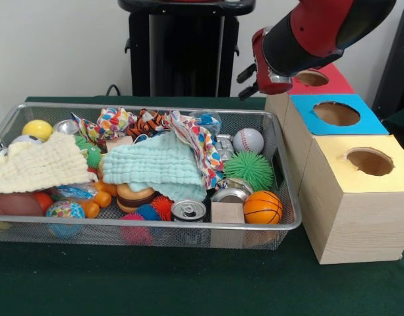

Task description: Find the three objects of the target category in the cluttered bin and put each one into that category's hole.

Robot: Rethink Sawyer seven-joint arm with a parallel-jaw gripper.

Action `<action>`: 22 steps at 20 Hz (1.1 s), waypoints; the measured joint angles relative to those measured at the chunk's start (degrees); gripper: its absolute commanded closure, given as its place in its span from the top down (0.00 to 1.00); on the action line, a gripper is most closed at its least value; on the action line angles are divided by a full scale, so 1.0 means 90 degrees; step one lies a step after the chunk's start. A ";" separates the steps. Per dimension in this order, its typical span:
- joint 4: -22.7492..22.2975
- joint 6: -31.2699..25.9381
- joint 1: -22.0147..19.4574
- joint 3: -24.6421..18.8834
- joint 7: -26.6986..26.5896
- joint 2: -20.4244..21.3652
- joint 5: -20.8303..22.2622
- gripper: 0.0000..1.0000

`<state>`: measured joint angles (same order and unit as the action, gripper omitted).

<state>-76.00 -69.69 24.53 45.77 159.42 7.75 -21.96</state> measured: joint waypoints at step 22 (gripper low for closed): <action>-0.0442 0.2023 -0.0077 -0.0017 0.0000 -0.0283 0.0000 1.00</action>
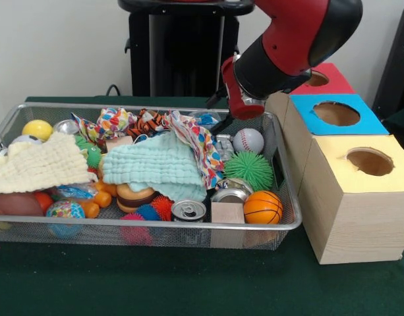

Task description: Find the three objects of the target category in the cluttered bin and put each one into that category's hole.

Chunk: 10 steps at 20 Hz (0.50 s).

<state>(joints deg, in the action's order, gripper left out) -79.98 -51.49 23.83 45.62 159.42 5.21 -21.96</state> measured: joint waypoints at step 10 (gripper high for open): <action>-0.0128 0.0001 -0.0006 -0.0035 0.0000 -0.0120 -0.0001 1.00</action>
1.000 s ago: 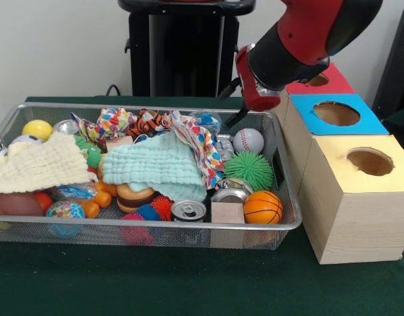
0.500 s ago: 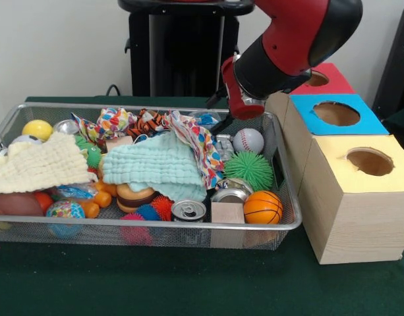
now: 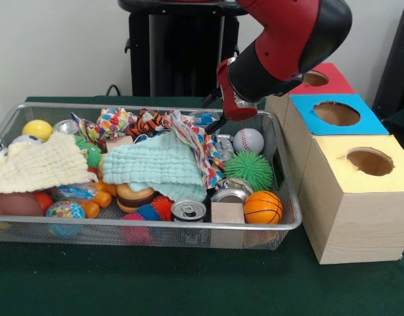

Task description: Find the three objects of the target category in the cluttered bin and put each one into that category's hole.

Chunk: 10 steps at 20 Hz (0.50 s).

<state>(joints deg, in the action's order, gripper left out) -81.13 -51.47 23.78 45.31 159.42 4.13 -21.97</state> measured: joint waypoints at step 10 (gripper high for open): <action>-0.0110 -0.0003 -0.0174 -0.0243 0.0000 0.0011 0.0002 1.00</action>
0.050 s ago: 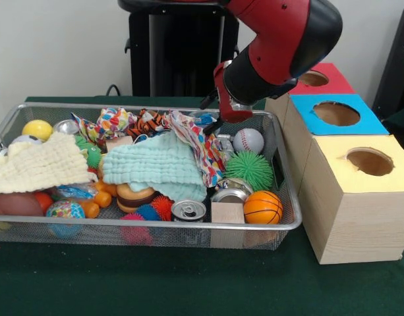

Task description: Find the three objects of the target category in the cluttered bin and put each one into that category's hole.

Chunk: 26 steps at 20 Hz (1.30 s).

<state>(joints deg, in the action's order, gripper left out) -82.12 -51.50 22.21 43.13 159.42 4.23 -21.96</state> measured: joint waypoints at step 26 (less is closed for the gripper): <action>-0.0047 -0.0003 -0.0333 -0.0338 0.0000 0.0285 0.0001 1.00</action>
<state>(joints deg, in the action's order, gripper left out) -82.54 -51.52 19.21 40.09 159.42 6.80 -21.95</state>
